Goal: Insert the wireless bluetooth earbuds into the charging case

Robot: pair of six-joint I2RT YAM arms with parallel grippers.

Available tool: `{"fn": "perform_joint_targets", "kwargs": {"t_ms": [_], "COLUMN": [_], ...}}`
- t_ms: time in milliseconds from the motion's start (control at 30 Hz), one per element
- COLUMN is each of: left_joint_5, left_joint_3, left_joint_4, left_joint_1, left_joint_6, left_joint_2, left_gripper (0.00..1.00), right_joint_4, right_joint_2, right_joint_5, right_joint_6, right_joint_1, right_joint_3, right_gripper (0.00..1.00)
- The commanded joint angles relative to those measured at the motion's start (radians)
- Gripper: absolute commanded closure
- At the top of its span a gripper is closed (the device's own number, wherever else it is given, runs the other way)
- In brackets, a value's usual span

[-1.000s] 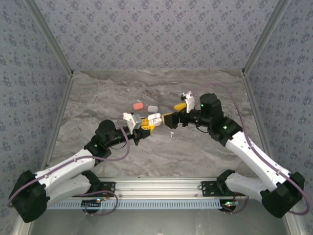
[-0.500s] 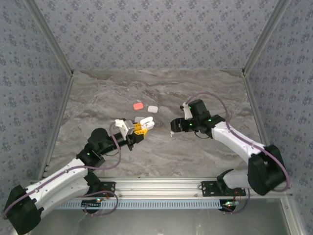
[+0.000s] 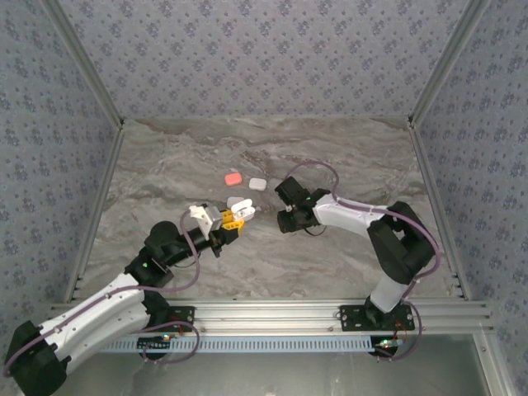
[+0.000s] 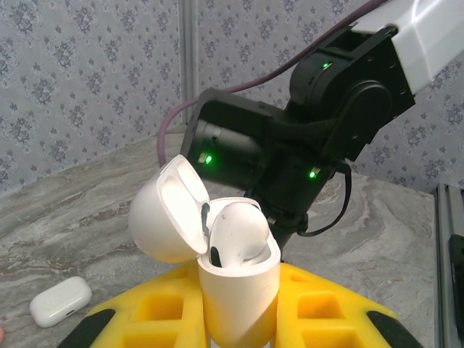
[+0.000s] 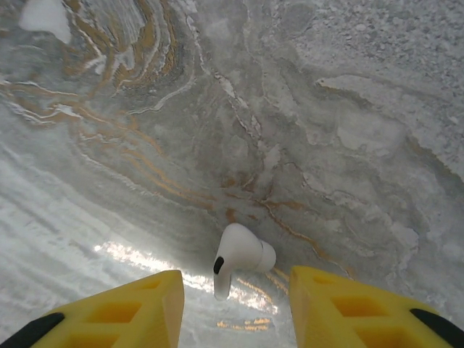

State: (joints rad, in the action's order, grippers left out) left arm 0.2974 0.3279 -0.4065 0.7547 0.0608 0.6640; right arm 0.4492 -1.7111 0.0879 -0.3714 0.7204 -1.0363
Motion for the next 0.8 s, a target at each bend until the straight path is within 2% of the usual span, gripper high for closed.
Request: {"fn": "perform_joint_targets", "kwargs": {"t_ms": [0,133,500,767], "left_joint_5": [-0.012,-0.014,-0.018,-0.018], "left_joint_3": [0.01,0.008,0.009,0.014], "left_joint_4": [-0.002,-0.003,0.002,0.011], "left_joint_1": [0.003,0.003,0.004,0.003], "left_joint_6": [-0.003,-0.001,-0.004,-0.004], "left_joint_2": [-0.018,-0.021,-0.024,-0.03], "left_gripper": [1.0,1.0,1.0,1.0], "right_joint_4": [0.071,0.107,0.123,0.08], "right_joint_2": [-0.046,-0.087,-0.124,-0.028], "right_joint_5": [0.11,0.161,0.163,0.099], "right_joint_6": [-0.02,-0.016,-0.015,-0.014], "right_joint_1": [0.027,0.057,0.067,0.024], "right_joint_3": [-0.052,-0.09,-0.11,-0.043], "right_gripper": [0.57,0.6,0.7,0.84]}}
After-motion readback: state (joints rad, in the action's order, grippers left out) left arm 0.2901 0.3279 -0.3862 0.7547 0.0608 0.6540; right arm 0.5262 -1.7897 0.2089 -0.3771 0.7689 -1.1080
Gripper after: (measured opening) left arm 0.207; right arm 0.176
